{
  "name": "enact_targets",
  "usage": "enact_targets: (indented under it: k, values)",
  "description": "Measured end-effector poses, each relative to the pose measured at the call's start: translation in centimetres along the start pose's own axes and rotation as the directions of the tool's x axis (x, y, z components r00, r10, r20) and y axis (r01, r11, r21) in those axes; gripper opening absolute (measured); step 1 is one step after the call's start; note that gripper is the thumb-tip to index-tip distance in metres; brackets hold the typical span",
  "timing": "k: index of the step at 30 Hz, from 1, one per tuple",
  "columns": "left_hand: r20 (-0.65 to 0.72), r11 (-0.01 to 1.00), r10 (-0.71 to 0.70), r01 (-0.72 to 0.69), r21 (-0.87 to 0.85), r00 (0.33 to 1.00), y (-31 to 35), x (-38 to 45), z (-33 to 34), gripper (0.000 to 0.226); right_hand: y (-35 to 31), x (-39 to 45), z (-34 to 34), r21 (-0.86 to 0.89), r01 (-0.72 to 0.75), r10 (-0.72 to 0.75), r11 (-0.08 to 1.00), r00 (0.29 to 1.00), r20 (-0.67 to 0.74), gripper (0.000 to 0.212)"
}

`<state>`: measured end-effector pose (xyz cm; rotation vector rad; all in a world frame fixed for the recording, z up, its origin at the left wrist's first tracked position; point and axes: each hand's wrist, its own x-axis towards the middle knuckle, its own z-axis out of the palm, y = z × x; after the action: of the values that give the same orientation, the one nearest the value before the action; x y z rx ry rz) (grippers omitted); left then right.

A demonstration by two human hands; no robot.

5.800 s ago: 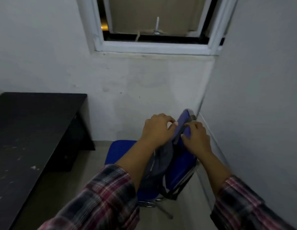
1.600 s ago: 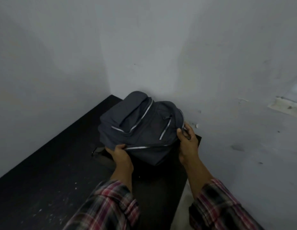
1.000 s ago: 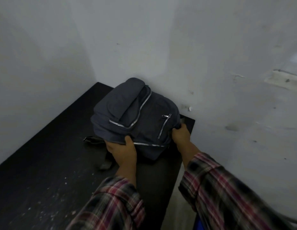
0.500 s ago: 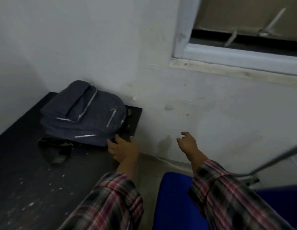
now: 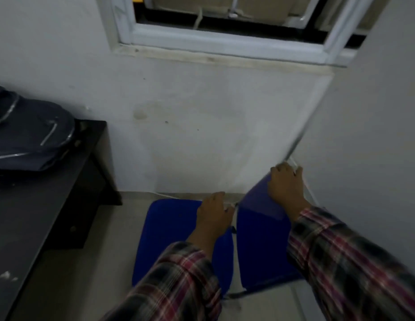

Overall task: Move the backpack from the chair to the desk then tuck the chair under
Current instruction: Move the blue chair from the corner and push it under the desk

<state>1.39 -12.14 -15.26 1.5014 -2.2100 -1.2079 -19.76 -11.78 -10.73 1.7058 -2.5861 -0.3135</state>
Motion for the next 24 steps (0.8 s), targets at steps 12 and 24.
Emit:
enact_targets:
  k: [12, 24]
  values:
    - [0.385, 0.982, 0.189, -0.184, -0.05, 0.903, 9.5, -7.6, 12.3, 0.125, 6.5, -8.3, 1.2, 0.711, -0.105, 0.079, 0.696, 0.994, 0.07, 0.075]
    - [0.211, 0.98, 0.196, -0.189, -0.055, 0.958, 9.7, -20.4, 17.7, 0.105, 8.3, -20.5, 3.2, 0.747, -0.332, 0.376, 0.576, 0.919, 0.118, 0.061]
